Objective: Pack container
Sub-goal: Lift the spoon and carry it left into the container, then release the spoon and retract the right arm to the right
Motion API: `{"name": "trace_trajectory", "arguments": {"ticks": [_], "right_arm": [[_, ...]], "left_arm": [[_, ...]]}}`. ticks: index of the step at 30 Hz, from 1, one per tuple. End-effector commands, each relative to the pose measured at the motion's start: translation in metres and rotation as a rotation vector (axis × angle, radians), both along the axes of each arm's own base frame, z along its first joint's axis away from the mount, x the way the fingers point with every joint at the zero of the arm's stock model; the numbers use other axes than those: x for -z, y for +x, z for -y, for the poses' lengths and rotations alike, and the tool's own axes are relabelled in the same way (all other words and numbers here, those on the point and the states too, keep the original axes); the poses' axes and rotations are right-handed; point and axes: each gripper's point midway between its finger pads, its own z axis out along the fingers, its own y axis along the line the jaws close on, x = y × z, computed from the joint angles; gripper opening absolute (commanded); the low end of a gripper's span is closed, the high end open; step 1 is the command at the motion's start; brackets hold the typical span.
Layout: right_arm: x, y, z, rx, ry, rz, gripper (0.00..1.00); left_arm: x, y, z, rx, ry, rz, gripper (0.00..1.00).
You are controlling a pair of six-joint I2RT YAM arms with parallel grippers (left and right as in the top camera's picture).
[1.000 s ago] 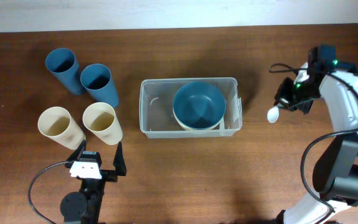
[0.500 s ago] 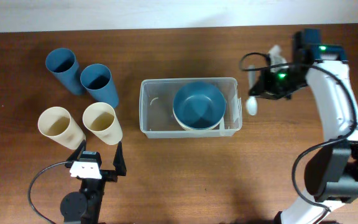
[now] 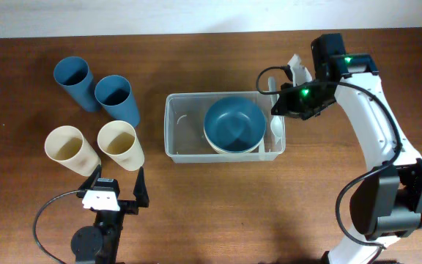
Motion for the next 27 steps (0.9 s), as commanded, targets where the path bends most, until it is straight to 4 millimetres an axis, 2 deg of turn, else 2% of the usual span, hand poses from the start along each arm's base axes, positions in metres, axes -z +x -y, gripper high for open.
{"name": "trace_trajectory", "arguments": {"ticks": [1, 3, 7, 13, 17, 19, 23, 25, 27], "right_arm": [[0.013, -0.008, 0.001, 0.003, -0.014, -0.027, 0.12], [0.021, -0.011, 0.001, 0.003, -0.014, -0.038, 0.23], [0.030, -0.015, 0.001, 0.002, -0.016, -0.052, 0.32], [0.029, -0.012, 0.002, 0.006, -0.014, -0.043, 0.34], [0.014, -0.008, 0.012, 0.031, -0.002, -0.037, 0.34], [0.000, -0.005, 0.023, 0.061, 0.002, -0.025, 0.33], [-0.029, 0.005, 0.061, 0.165, 0.003, 0.002, 0.36], [-0.034, 0.007, 0.087, 0.256, -0.008, -0.008, 0.48], [-0.029, 0.006, 0.120, 0.384, -0.054, -0.045, 0.72]], "left_arm": [[0.001, 0.000, 0.000, 0.006, 0.018, 0.003, 1.00], [0.001, 0.000, 0.000, 0.006, 0.018, 0.003, 1.00], [0.001, 0.000, 0.000, 0.006, 0.018, 0.003, 1.00], [0.001, 0.000, 0.000, 0.006, 0.018, 0.003, 1.00], [0.001, 0.000, 0.000, 0.006, 0.018, 0.003, 1.00], [0.001, 0.000, 0.000, 0.006, 0.018, 0.003, 1.00], [0.001, 0.000, 0.000, 0.006, 0.018, 0.003, 1.00], [0.001, 0.000, 0.000, 0.006, 0.018, 0.003, 1.00], [0.001, 0.000, 0.000, 0.006, 0.018, 0.003, 1.00]]}}
